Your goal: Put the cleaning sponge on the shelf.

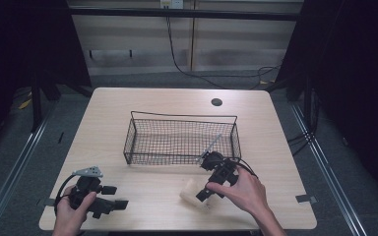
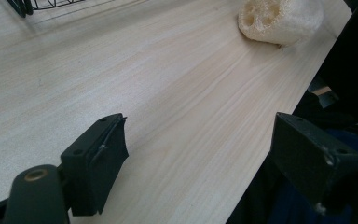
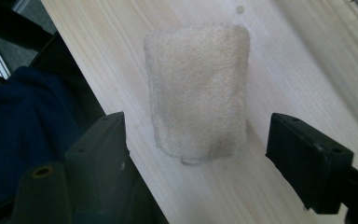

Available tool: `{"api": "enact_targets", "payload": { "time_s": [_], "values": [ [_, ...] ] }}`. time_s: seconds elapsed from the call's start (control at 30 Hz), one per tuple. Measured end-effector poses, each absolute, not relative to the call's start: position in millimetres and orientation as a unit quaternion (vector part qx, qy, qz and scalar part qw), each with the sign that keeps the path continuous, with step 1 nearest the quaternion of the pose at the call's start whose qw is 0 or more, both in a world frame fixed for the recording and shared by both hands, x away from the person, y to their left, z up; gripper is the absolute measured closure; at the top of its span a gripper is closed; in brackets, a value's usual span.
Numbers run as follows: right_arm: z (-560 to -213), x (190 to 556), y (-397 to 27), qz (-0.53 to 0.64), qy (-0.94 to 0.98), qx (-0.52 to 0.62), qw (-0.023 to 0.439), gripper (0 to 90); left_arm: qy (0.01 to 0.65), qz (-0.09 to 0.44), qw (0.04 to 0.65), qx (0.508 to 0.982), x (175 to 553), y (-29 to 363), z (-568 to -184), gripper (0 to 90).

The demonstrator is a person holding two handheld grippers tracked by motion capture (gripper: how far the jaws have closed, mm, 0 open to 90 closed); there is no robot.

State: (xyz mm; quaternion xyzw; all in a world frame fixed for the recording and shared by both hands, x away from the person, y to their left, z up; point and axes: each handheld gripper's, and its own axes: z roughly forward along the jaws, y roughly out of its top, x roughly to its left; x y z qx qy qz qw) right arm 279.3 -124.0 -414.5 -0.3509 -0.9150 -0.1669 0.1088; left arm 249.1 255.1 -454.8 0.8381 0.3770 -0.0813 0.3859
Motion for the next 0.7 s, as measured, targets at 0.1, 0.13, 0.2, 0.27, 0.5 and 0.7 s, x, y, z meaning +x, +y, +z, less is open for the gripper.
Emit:
{"api": "enact_targets", "payload": {
  "time_s": [0.1,0.13,0.2,0.27,0.5,0.7],
  "values": [
    [-418.2,280.2,-118.6,-0.155,-0.920,-0.343,0.108,20.3,0.377,-0.082,0.386,0.838,249.1,255.1,-454.9,18.4],
    [-419.5,281.0,-117.4,-0.153,-0.922,-0.338,0.108,20.8,0.377,-0.082,0.386,0.838,249.1,255.1,-454.8,18.4],
    [-421.1,282.0,-114.2,-0.144,-0.923,-0.339,0.107,20.7,0.377,-0.082,0.386,0.838,249.2,255.1,-454.9,18.4],
    [-424.9,283.2,-111.4,-0.133,-0.927,-0.335,0.104,20.7,0.377,-0.081,0.386,0.838,249.1,254.9,-455.0,18.3],
    [-434.5,285.9,-103.1,-0.104,-0.935,-0.325,0.101,20.4,0.377,-0.082,0.386,0.838,249.2,255.0,-454.9,18.4],
    [-440.6,285.4,-97.1,-0.094,-0.936,-0.324,0.104,20.4,0.378,-0.080,0.386,0.838,249.3,254.8,-455.2,18.4]
  ]
}}
